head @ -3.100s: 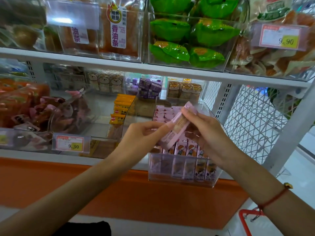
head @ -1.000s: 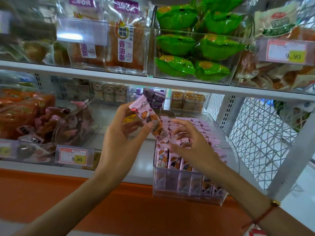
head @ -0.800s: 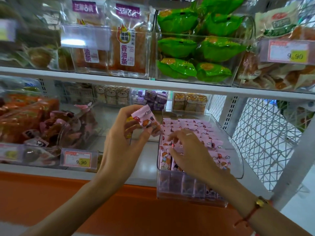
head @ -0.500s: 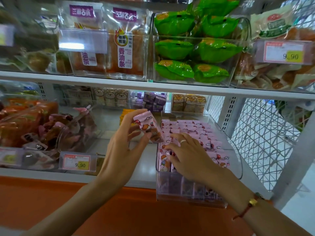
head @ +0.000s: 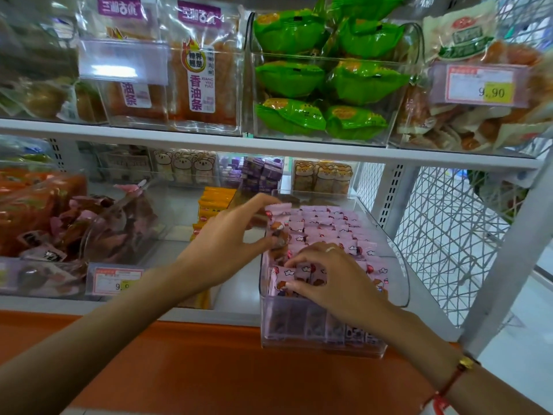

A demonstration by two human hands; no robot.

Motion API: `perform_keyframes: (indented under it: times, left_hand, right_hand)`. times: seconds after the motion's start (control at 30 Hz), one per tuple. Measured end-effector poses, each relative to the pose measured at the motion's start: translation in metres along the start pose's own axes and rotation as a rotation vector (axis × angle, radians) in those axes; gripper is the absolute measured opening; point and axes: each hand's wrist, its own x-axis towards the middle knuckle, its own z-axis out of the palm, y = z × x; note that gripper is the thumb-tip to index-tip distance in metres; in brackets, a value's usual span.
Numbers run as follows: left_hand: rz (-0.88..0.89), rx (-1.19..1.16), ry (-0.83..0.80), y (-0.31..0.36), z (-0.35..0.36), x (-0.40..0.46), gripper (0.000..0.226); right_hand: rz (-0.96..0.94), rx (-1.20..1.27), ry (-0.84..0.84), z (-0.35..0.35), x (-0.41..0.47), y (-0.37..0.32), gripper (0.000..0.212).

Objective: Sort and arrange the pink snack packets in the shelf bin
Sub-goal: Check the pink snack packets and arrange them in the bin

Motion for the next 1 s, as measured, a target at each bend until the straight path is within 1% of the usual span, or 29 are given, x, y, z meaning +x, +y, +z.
perform_keyframes:
  times: [0.1,0.17,0.23,0.27,0.3,0.33,0.4,0.5,0.57,0.6,0.7,0.8,0.9,1.0]
  left_hand:
    - [-0.014,0.235,-0.118,-0.007,0.002,0.015,0.050]
    - [-0.050,0.313,-0.143,-0.009,0.002,0.025,0.051]
    - [-0.073,0.314,-0.051,-0.009,0.002,0.030,0.048]
    - [-0.060,0.310,0.009,-0.008,0.002,0.030,0.042]
    - [-0.031,0.318,0.040,-0.007,0.003,0.028,0.034]
    - [0.010,0.337,0.035,-0.007,0.005,0.025,0.028]
    - [0.095,0.419,-0.062,-0.005,0.011,0.014,0.028]
    - [0.172,0.642,-0.214,-0.006,0.021,0.004,0.043]
    - [0.163,0.757,-0.248,-0.009,0.027,0.002,0.048]
    - [0.157,0.770,-0.243,-0.009,0.029,0.002,0.048]
    - [0.175,0.647,-0.158,-0.010,0.032,-0.001,0.041]
    - [0.185,0.472,-0.039,-0.011,0.028,-0.009,0.033]
    - [0.083,0.222,0.042,-0.006,0.021,-0.016,0.028]
    - [-0.058,-0.129,0.157,0.003,0.009,-0.017,0.024]
  right_hand:
    - [0.008,-0.015,0.021,0.002,0.000,-0.001,0.033]
    - [0.012,-0.024,0.029,0.002,-0.001,-0.002,0.034]
    - [0.013,-0.027,0.041,0.002,-0.001,-0.002,0.035]
    - [0.012,-0.030,0.056,0.003,-0.001,-0.002,0.035]
    - [0.012,-0.036,0.078,0.004,-0.001,-0.002,0.035]
    - [0.018,-0.043,0.101,0.004,-0.001,-0.002,0.034]
    - [0.035,-0.038,0.122,0.004,-0.001,-0.002,0.029]
    - [0.000,-0.023,0.112,0.003,-0.001,0.000,0.027]
    - [-0.015,-0.045,0.095,0.002,0.000,0.000,0.027]
    - [-0.011,-0.050,0.091,0.001,0.001,0.001,0.026]
    - [0.000,-0.042,0.119,0.001,0.001,0.003,0.027]
    - [0.028,-0.107,0.141,0.001,0.000,0.007,0.030]
    - [0.082,-0.117,0.051,0.001,0.000,0.011,0.030]
    - [0.110,-0.118,-0.019,-0.002,0.002,0.011,0.031]
